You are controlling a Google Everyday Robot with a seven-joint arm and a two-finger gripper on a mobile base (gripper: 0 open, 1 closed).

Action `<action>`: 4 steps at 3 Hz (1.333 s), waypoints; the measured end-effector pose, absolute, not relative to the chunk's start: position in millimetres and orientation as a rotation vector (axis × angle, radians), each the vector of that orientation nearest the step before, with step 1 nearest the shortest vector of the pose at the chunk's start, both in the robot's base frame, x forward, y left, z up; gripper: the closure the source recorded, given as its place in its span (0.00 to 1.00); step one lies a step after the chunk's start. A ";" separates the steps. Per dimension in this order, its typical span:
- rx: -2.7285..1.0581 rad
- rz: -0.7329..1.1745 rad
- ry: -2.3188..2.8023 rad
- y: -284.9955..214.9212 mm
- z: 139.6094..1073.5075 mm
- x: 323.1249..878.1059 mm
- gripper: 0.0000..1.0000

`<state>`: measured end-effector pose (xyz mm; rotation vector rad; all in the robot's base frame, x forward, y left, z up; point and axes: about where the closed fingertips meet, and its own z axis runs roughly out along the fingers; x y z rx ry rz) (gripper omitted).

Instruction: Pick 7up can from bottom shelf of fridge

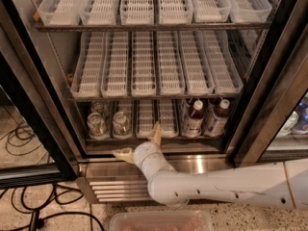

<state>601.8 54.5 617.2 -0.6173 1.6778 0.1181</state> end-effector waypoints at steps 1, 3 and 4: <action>-0.597 0.117 1.656 58.9 615.6 604.1 0.05; -0.572 0.085 1.586 75.3 613.5 610.1 0.01; -0.556 0.069 1.567 78.2 612.5 611.7 0.09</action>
Offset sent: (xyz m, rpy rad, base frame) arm 0.0111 0.0281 -0.0035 0.0271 -0.1233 -0.0247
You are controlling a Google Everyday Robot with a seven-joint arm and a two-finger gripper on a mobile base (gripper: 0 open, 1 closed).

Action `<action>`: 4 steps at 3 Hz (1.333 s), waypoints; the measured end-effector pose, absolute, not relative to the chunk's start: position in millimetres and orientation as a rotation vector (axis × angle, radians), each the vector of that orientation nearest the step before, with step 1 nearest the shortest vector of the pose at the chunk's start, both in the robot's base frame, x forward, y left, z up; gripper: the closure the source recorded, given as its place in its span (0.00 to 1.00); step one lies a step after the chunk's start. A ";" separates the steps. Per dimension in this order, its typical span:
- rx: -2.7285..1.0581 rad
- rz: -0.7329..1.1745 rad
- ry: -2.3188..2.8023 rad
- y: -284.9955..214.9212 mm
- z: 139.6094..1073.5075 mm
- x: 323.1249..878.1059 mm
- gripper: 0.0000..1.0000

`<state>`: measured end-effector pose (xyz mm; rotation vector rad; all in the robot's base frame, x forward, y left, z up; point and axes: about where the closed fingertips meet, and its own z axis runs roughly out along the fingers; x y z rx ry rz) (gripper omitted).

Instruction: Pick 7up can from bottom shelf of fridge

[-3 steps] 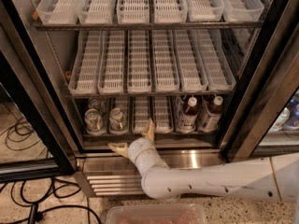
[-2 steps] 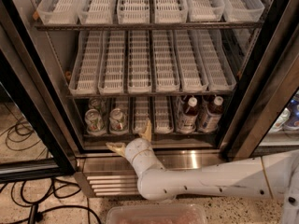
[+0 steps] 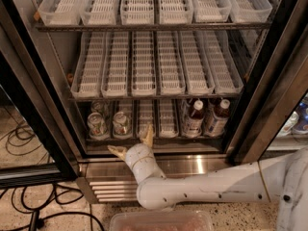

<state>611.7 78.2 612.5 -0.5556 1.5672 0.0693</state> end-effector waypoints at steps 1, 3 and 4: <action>-0.542 0.059 1.556 79.4 611.9 612.6 0.15; -0.536 0.058 1.541 87.6 611.4 617.2 0.21; -0.529 0.061 1.542 92.6 610.2 620.9 0.31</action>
Offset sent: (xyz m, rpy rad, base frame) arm 0.0022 0.0070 -0.0023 0.0111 -0.0318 -0.0170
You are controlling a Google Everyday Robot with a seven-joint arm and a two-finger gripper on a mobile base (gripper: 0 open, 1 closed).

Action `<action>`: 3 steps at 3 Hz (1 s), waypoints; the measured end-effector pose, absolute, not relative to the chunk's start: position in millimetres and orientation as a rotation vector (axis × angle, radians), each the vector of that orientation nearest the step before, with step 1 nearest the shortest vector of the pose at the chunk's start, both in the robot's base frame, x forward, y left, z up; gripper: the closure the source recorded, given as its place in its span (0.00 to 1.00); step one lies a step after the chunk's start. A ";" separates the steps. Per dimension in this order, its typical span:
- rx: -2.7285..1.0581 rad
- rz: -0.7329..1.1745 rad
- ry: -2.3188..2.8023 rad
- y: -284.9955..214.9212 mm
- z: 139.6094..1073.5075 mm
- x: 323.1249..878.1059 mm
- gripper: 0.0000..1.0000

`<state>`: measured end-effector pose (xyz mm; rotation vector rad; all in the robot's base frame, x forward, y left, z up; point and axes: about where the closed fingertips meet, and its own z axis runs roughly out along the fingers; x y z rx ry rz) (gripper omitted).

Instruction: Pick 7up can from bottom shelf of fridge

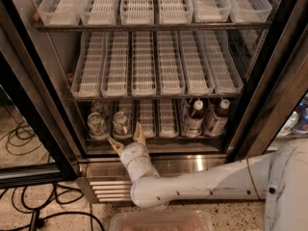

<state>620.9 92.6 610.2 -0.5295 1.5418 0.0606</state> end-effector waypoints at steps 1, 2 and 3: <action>-0.517 0.061 1.552 97.4 607.3 625.3 0.33; -0.502 0.056 1.547 100.3 606.9 633.9 0.35; -0.489 0.047 1.539 101.9 608.0 644.2 0.36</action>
Offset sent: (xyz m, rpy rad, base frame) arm 0.0222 0.0100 -0.0045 0.0213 -0.0057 -0.0354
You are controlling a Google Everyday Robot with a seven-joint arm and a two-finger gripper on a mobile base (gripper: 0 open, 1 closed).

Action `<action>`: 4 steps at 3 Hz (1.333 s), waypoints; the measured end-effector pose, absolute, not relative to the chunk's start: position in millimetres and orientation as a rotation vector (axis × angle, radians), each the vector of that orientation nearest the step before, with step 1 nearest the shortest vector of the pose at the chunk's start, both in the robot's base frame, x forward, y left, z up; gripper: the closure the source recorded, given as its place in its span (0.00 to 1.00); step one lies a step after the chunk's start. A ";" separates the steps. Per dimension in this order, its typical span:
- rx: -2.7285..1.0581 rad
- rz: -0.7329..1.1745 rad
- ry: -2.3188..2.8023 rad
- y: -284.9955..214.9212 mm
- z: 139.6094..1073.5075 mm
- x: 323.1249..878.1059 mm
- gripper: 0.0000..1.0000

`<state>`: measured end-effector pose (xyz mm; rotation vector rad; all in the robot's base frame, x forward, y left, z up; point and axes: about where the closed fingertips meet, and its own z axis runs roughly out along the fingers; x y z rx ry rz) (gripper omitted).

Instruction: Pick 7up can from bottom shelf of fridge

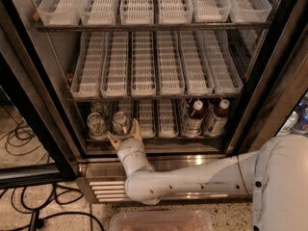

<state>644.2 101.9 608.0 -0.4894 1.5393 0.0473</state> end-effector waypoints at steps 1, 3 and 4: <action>-0.461 0.027 1.521 97.7 613.7 660.3 0.35; -0.477 0.044 1.527 104.8 608.4 670.5 0.34; -0.493 0.062 1.537 110.7 604.1 673.0 0.35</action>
Offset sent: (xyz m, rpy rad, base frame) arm 0.0239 -0.0085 0.0055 0.0129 -0.0303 -0.0421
